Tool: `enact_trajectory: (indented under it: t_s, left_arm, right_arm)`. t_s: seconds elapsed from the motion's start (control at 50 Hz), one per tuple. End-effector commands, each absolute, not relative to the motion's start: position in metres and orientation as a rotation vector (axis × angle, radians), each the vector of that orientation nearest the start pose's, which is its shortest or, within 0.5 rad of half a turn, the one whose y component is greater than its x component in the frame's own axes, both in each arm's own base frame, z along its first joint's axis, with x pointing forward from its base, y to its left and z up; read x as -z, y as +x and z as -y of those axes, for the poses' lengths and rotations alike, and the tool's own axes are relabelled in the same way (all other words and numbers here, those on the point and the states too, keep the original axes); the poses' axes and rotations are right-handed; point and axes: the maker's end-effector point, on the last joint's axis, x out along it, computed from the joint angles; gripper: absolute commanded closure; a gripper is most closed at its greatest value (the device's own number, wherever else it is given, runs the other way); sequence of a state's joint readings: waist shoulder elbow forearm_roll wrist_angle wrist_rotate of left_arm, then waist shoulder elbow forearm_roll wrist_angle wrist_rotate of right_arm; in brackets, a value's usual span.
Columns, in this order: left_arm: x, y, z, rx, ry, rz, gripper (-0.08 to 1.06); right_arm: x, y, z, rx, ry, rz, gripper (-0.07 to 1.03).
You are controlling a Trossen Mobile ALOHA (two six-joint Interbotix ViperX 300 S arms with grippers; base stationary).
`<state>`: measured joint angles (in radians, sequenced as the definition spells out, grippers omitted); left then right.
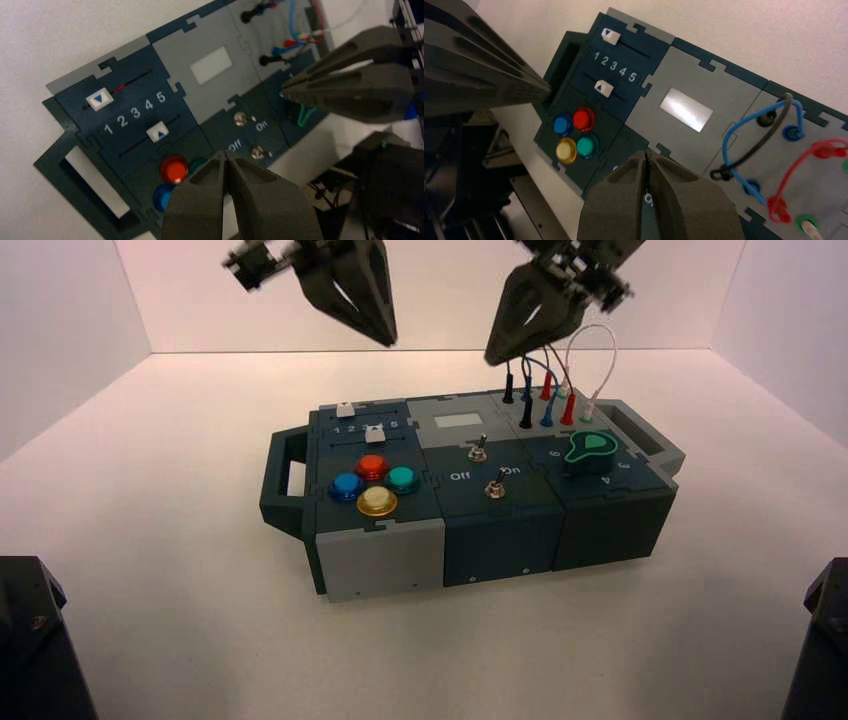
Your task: Move the bottom slider to position 4.
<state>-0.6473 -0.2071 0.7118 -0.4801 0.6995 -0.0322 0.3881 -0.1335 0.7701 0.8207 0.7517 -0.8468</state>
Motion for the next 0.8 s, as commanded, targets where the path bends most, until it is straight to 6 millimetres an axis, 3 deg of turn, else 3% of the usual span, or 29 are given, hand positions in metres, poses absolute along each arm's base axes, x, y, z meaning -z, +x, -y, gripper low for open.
enact_trajectory:
  t_s: [0.02, 0.34, 0.56, 0.8]
  left_arm:
    - [-0.155, 0.227, 0.238, 0.620, -0.130, -1.256, 1.01]
    - [-0.132, 0.230, 0.211, 0.529, -0.160, -1.278, 1.01]
    - [-0.106, 0.231, 0.208, 0.484, -0.162, -1.311, 1.01]
    - [-0.087, 0.242, 0.211, 0.460, -0.143, -1.326, 1.01]
  right_arm:
    - [-0.134, 0.261, -0.200, -0.940, -0.127, -1.110, 0.98]
    - [-0.142, 0.254, -0.196, -0.968, -0.188, -1.099, 0.98]
    - [-0.155, 0.255, -0.197, -0.976, -0.192, -1.063, 0.98]
    - [-0.144, 0.251, -0.199, -0.998, -0.176, -1.115, 0.98]
